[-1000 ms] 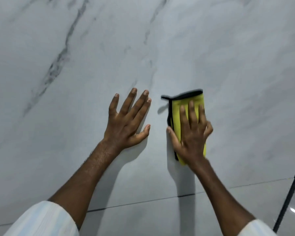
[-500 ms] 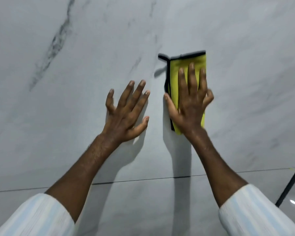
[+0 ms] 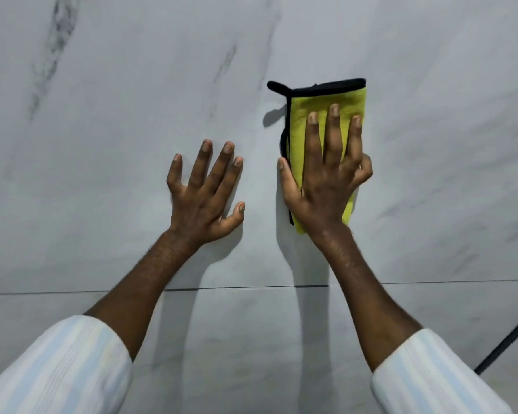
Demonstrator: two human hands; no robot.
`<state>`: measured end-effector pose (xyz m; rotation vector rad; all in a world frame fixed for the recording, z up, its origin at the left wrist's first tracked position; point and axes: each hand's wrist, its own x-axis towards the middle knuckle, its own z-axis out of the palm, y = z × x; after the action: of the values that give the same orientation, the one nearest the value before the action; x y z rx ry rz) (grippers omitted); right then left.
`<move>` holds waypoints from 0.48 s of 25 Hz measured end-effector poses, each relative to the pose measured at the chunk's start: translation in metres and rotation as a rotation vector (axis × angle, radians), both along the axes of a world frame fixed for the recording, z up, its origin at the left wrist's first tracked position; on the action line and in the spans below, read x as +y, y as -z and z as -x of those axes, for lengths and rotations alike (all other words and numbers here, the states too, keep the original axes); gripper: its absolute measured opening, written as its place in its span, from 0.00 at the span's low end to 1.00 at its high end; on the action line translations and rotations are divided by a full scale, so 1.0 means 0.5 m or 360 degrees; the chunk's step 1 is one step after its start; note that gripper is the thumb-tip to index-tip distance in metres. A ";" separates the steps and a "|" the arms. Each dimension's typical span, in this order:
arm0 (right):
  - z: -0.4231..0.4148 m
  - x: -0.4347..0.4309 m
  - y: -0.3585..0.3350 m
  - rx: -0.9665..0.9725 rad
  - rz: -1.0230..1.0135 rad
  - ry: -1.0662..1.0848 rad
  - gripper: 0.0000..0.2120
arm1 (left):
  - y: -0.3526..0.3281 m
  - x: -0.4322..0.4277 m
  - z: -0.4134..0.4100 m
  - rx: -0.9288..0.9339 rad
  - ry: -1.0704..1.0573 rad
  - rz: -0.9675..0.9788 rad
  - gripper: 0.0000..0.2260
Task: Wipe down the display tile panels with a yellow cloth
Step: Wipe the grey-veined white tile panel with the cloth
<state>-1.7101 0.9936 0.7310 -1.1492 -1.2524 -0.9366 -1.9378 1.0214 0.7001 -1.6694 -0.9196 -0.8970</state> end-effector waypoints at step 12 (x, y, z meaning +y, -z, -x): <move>0.095 -0.023 0.250 -0.0111 0.0281 -0.0114 0.36 | -0.096 -0.018 0.135 0.0122 -0.0089 -0.0098 0.27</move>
<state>-1.7578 0.9819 0.6061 -1.2088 -1.4466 -0.8318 -2.0051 1.0125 0.7479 -1.6069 -0.8737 -0.8104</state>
